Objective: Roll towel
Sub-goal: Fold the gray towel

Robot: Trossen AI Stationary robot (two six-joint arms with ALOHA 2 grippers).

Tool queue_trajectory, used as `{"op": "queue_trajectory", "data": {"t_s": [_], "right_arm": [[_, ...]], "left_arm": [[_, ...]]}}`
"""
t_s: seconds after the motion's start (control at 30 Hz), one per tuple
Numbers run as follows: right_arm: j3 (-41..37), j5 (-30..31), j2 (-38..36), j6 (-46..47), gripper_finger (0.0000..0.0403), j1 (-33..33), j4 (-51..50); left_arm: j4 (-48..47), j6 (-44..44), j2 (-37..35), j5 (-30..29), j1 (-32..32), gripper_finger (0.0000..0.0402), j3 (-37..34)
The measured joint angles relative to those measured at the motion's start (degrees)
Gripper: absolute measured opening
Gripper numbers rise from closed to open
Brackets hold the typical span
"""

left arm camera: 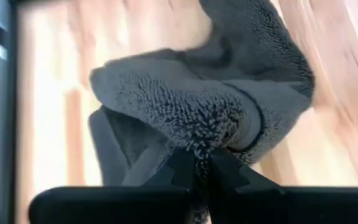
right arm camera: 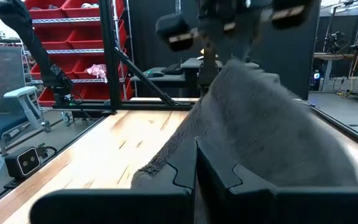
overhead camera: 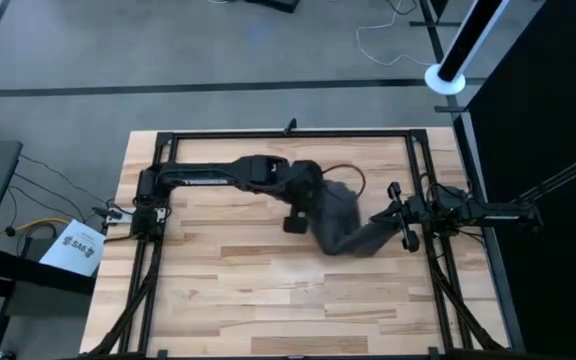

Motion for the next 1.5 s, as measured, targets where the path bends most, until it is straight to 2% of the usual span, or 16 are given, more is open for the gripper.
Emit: {"op": "queue_trajectory", "data": {"t_s": [0.2,0.3,0.4,0.47,0.53,0.63,0.73,0.9,1.03,1.17,1.27,1.37,1.43,1.5], "right_arm": [[0.0,0.0,0.1,1.5,0.0000,0.0,3.0],[0.0,0.1,0.0,16.3,0.0000,0.5,14.2],[0.0,4.8,0.4,28.8,0.0000,0.3,23.1],[0.9,5.5,1.7,31.5,0.0000,-0.2,22.4],[1.8,5.6,4.3,34.1,0.0000,-1.2,17.2],[3.5,5.9,11.0,35.5,0.0007,-3.6,9.2],[6.6,6.0,19.0,33.5,0.0035,-6.7,3.4],[11.8,4.9,34.9,27.6,0.0124,-12.6,0.0],[17.3,2.2,49.4,19.1,0.0197,-16.4,0.5],[24.3,-0.6,64.6,8.8,0.0229,-18.2,0.5],[29.2,-2.0,75.0,2.7,0.0228,-18.4,0.5],[33.3,-3.7,83.3,-2.0,0.0201,-17.9,0.3],[35.8,-4.1,87.1,-2.9,0.0155,-17.0,-0.7],[38.2,-4.3,89.1,-2.9,0.0086,-16.0,-3.2]], "left_arm": [[-4.8,-4.0,0.0,-0.1,0.0,0.0005,0.0],[-5.4,-5.9,0.0,-0.1,0.0,0.0005,0.0],[-6.7,-6.7,0.0,-0.1,0.0,0.0005,0.0],[-7.8,-6.3,0.0,-0.1,0.0,0.0005,-0.1],[-7.2,-6.1,-0.1,-0.1,-0.1,0.0005,-1.5],[-8.9,-6.1,0.0,0.0,-0.6,0.0005,-3.8],[-8.6,-4.6,-0.2,1.2,-1.7,0.0005,-5.9],[-7.2,-4.0,-0.1,1.9,-3.4,0.0005,-11.0],[-5.0,-4.5,-0.2,2.5,-4.5,0.0005,-14.7],[-2.2,-5.8,-0.2,2.7,-5.4,0.0005,-18.0],[-1.2,-7.0,-0.2,2.7,-5.8,0.0005,-19.6],[-1.8,-9.6,-0.2,2.7,-5.9,0.0005,-20.5],[-3.7,-12.1,-0.2,2.7,-5.9,0.0005,-20.6],[-6.4,-15.0,-0.2,1.7,-5.9,0.0005,-20.6]]}}
